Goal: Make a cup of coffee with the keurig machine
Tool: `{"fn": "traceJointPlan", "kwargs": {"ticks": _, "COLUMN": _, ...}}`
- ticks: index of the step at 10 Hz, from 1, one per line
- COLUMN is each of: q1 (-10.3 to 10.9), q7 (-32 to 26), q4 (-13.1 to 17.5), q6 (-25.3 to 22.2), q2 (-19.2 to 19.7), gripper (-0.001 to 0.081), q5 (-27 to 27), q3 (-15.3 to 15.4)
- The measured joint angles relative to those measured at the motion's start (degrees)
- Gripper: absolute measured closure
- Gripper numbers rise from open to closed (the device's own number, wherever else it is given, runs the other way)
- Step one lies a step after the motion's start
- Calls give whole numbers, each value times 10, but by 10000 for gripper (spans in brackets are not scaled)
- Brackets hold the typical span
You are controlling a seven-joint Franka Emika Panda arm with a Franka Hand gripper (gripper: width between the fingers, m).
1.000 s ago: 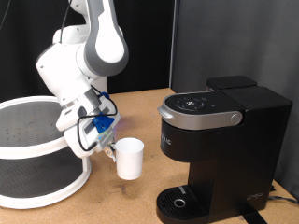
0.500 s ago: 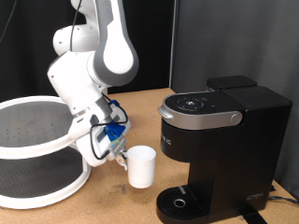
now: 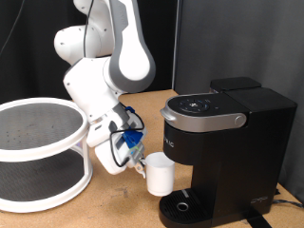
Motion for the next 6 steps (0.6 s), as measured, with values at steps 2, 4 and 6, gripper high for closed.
{"fn": "traceJointPlan", "kwargs": {"ticks": 2, "q1": 4, "q7": -10, "q4": 17, "q6": 2, "q2": 17, "gripper": 737, "q5": 29, "q3": 16}}
{"fn": "traceJointPlan", "kwargs": {"ticks": 4, "q1": 7, "q7": -12, "q4": 34, "q6": 7, "q2": 34, "gripper": 737, "q5": 51, "q3": 31}}
{"fn": "traceJointPlan", "kwargs": {"ticks": 6, "q1": 8, "q7": -12, "q4": 48, "q6": 13, "q2": 51, "gripper": 737, "q5": 63, "q3": 42}}
